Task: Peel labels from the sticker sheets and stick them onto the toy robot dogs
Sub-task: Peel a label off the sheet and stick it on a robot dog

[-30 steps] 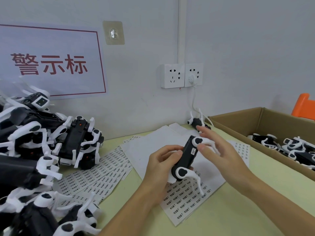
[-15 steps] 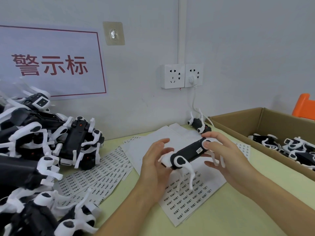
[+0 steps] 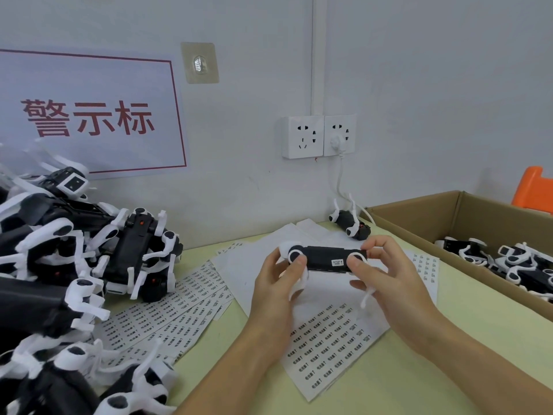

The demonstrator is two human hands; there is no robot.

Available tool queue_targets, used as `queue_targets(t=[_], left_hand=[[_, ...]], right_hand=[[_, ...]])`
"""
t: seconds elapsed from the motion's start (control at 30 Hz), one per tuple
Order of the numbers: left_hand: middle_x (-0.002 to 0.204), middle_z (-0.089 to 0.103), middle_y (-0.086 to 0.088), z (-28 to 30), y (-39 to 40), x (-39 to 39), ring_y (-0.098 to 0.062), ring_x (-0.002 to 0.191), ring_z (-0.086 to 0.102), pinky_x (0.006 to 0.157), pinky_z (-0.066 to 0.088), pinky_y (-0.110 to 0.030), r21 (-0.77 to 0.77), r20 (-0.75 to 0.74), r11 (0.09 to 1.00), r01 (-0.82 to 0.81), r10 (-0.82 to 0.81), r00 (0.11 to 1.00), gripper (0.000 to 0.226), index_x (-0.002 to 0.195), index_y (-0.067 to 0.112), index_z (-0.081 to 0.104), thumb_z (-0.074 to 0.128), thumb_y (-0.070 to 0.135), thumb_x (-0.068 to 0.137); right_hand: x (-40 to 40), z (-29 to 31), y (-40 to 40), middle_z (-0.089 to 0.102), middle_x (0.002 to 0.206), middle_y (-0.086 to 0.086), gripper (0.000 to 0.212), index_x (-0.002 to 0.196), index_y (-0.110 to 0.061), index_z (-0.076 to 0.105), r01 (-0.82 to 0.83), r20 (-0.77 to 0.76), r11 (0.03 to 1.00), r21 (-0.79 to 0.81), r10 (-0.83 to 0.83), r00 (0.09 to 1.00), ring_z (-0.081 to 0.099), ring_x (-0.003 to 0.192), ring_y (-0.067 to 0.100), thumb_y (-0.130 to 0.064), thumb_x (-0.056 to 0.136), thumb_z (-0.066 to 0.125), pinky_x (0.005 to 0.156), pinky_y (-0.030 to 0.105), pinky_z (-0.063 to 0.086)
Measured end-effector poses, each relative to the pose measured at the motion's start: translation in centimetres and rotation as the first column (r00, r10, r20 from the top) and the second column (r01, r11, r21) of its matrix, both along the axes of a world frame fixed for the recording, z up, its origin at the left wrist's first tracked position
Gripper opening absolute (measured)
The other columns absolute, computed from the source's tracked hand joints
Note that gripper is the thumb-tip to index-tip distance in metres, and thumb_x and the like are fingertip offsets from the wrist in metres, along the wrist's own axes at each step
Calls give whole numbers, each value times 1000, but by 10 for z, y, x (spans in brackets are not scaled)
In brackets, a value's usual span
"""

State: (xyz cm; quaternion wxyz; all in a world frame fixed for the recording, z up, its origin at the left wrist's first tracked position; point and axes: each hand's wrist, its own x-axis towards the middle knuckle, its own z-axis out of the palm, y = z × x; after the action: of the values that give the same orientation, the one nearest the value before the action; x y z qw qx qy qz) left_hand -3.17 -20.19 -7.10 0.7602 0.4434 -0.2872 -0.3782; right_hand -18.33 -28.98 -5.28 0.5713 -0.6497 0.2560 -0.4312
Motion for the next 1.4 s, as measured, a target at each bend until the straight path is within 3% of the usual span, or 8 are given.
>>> queue_targets(t=[0.1,0.2,0.43,0.63,0.83,1.0,1.17,1.4], left_hand=[[124,68,-16,-4,-1,2,-27,109,69,87,54,-35,45,-26,999,-11,13,1000,46,125,9,62,72,30,85],[121,68,-20,-6,0,4,-36,111,66,97,52,-47,10,-14,999,30,-30,999,25,120,4,64,58,10,96],[100,59,-13,-4,0,4,-26,92,55,89,43,-38,-46,15,998,39,-38,999,31,106,8,64,63,13,76],[112,73,1,-4,-1,4,-10,94,65,79,43,-31,10,57,1000,-7,7,998,48,120,22,70,69,38,74],[116,73,-6,-1,-1,2,-23,111,69,85,50,-33,13,-15,1000,-10,10,1000,41,123,18,67,65,34,85],[107,74,-14,-4,-1,4,-30,93,74,72,56,-30,28,-28,999,-38,38,999,20,117,18,65,60,12,99],[93,72,-11,-5,-3,6,-28,80,71,66,55,-31,33,11,996,-80,79,997,13,107,20,68,65,25,95],[98,75,-20,-2,-1,-1,-28,86,73,81,52,-38,71,87,997,-27,21,996,53,113,16,64,70,50,73]], right_hand=[[-3,-1,-2,69,102,-1,39,93,-23,54,-39,-34,994,-106,36,999,66,92,25,-28,69,85,83,35,50],[-7,-2,-7,73,95,3,40,90,-19,51,-68,-94,980,-189,51,994,66,96,26,-9,73,86,89,44,53],[-6,-3,-10,66,104,-1,46,93,-23,57,-51,-140,954,-296,10,990,62,111,25,-2,68,89,96,47,51],[-4,-2,-13,66,109,0,25,102,-37,68,64,-14,991,-121,-66,998,73,91,20,-41,78,72,84,48,59],[0,-5,-15,69,104,6,11,98,-32,71,70,-81,996,-58,-75,994,74,87,23,-37,95,61,79,53,61],[-6,-3,-22,71,107,14,12,104,-27,70,-139,-128,988,60,146,981,73,91,33,-29,98,60,81,53,60],[-9,5,-19,68,102,28,34,111,-5,68,-284,-186,953,104,299,936,71,86,43,-34,98,56,74,43,61],[-14,16,-25,61,91,25,28,103,-1,61,-177,12,867,466,194,981,63,68,39,-28,101,53,57,36,57]])
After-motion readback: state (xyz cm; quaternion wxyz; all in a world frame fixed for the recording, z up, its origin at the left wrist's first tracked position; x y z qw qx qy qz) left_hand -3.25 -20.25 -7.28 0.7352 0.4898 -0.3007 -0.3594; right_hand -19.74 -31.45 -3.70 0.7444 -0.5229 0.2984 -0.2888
